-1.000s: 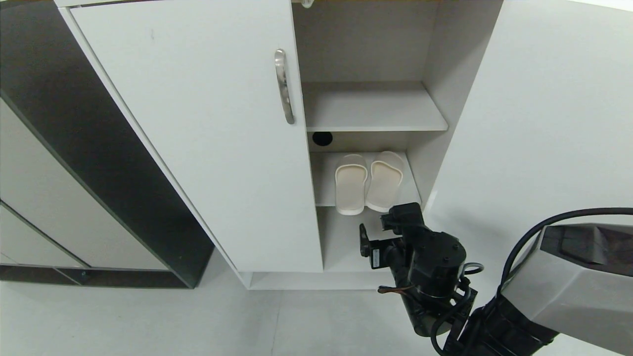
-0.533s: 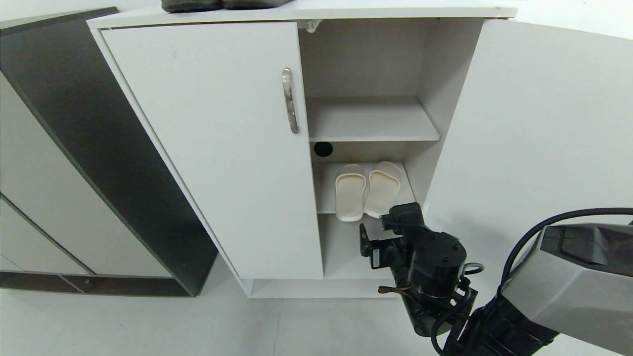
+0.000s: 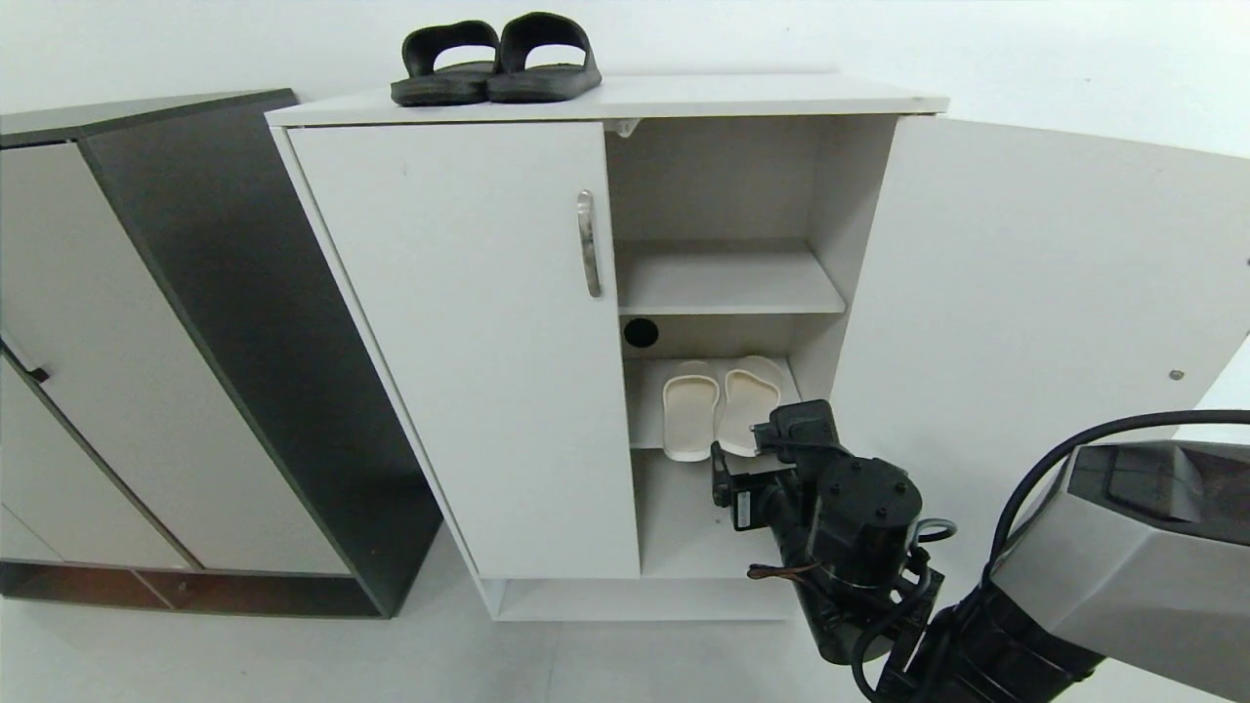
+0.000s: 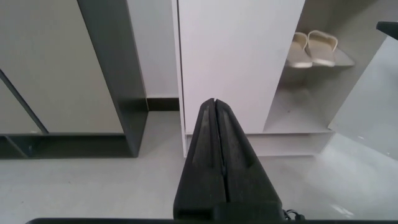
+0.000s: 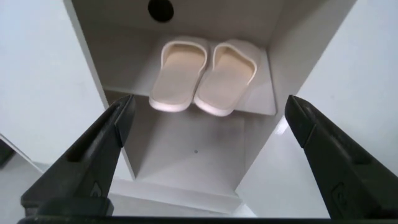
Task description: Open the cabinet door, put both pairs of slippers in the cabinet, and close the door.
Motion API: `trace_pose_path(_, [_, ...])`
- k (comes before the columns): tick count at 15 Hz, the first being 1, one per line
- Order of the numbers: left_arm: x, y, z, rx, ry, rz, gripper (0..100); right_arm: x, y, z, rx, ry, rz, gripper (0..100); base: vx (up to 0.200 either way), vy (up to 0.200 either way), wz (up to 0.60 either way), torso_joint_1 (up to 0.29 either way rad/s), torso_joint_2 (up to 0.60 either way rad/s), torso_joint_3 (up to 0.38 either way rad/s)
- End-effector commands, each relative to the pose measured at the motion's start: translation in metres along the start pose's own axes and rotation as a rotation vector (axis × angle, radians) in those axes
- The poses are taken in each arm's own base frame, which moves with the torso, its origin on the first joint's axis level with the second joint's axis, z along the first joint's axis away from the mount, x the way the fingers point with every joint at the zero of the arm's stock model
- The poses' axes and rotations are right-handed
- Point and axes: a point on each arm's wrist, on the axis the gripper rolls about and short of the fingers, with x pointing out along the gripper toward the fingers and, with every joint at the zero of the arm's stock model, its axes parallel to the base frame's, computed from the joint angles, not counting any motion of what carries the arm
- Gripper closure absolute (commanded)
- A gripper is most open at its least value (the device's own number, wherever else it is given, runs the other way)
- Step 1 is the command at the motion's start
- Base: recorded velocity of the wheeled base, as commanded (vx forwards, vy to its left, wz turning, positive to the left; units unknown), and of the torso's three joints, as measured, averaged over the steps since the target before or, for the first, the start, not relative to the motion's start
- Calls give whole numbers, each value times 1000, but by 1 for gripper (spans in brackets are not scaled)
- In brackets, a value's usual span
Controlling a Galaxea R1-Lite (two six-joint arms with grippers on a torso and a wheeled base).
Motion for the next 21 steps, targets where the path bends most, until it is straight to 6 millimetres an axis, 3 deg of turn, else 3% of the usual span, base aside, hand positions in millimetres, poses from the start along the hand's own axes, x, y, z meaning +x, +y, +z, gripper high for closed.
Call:
trace_pose_path(1, [0, 0, 0, 0, 1, 0, 100, 0, 0, 0, 0, 0, 0, 0, 0, 0, 0, 12, -2, 198])
trace_pose_path(13, [0, 0, 0, 3, 1, -1, 100, 0, -2, -3, -11, 11, -3, 0, 0, 0, 0, 0, 0, 44])
trace_pose_path(21, [0, 0, 0, 3, 1, -1, 100, -3, -3, -3, -26, 17, -1, 0, 0, 200, 0, 2, 2, 3])
